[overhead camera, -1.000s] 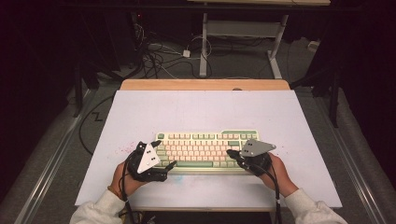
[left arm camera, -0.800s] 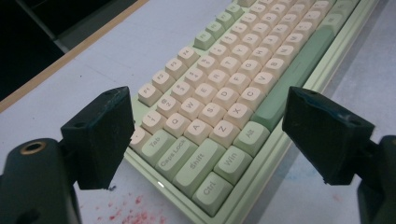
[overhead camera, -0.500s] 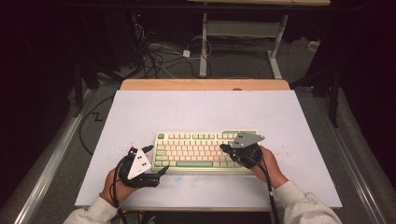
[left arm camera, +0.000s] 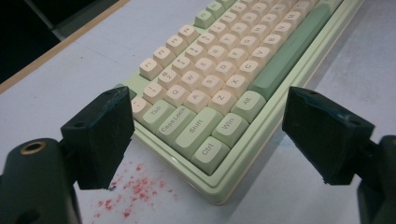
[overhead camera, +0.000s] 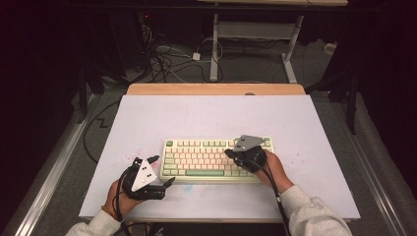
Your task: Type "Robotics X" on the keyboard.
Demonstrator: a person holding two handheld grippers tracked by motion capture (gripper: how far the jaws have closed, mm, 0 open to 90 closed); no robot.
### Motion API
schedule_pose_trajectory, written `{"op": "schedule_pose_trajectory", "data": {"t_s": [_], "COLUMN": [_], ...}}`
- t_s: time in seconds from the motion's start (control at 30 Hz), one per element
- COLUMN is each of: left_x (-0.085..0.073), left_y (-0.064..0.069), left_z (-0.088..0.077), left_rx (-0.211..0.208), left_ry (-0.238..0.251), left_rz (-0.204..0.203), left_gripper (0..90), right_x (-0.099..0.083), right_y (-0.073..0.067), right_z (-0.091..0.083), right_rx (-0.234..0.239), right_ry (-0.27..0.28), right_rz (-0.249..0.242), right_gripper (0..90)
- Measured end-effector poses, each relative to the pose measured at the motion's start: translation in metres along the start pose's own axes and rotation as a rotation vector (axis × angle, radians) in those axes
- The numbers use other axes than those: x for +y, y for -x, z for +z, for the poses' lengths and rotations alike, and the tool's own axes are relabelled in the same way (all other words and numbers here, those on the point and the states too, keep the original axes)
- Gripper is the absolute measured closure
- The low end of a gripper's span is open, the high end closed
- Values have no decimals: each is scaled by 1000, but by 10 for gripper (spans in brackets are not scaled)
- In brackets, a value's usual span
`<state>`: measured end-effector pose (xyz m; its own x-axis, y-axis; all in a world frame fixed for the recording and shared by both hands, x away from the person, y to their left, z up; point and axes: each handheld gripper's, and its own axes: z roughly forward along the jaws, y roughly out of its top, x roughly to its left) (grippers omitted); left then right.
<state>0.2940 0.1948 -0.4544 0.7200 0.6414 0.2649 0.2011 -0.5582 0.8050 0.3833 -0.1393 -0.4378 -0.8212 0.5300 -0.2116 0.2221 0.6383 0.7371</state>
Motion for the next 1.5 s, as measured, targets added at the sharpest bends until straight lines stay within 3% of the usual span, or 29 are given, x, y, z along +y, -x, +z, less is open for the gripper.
{"op": "schedule_pose_trajectory", "data": {"t_s": [0.47, 0.77, 0.97, 1.17, 1.33, 1.43, 1.5], "left_x": [1, 0, 0, -1, -1, -1, 0], "left_y": [2, 2, 2, 1, 2, 1, 1], "left_z": [1, 3, 3, 5, 5, 5, 5], "left_rx": [-10, -17, -16, -18, -20, -23, -27], "left_ry": [-5, -18, -21, -32, -34, -35, -36], "left_rz": [7, 13, 8, 4, 5, 4, 1], "left_gripper": [164, 164, 164, 165, 165, 165, 176], "right_x": [6, 8, 7, 4, 0, -2, -3], "right_y": [-1, -3, -2, -4, -5, -4, -4], "right_z": [23, 27, 15, -1, -10, -16, -20], "right_rx": [3, -2, -6, -31, -45, -59, -71], "right_ry": [-68, -105, -42, 60, 99, 121, 136], "right_rz": [-25, -35, -10, 0, -1, 2, 2], "right_gripper": [900, 900, 900, 784, 672, 571, 446]}}
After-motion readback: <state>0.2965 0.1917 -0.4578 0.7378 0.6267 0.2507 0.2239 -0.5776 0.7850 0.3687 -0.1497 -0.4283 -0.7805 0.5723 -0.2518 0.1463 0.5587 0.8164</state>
